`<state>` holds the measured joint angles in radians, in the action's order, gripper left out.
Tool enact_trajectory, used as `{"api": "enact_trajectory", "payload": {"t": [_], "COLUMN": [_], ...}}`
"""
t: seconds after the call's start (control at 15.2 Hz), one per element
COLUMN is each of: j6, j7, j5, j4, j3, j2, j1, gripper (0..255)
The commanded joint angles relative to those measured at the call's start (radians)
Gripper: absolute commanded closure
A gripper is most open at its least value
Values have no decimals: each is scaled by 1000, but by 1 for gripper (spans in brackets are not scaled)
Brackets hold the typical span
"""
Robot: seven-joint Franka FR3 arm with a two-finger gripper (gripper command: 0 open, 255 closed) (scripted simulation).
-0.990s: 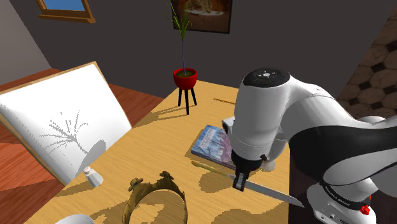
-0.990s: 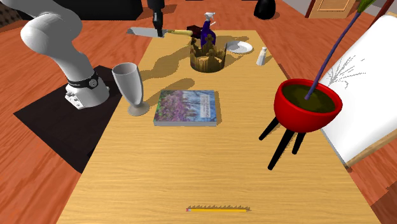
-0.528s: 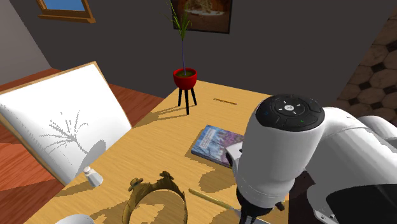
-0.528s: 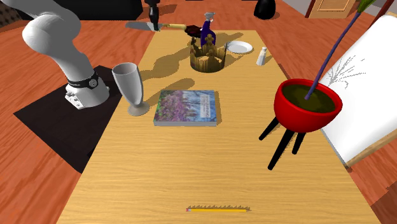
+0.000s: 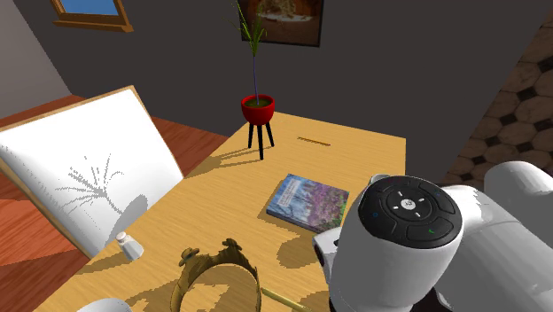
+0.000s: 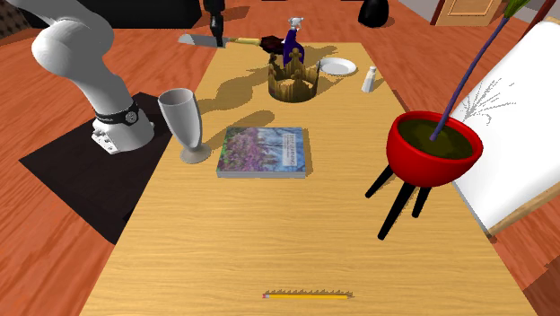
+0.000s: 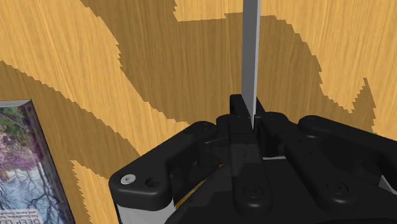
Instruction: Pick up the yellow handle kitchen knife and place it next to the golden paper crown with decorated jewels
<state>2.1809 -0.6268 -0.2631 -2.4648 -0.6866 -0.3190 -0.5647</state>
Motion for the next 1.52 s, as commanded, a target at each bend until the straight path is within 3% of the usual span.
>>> {"api": "enact_trajectory", "payload": {"t": [0.0,0.79,1.45], "j6": [31,227,391], "j7": [-4,-65,-189], "j5": [4,78,248], "j4": [-16,-84,-115], "j3": [-8,-66,-91], "j2": [16,160,329], "j1": [3,37,72], "gripper": [255,255,255]}}
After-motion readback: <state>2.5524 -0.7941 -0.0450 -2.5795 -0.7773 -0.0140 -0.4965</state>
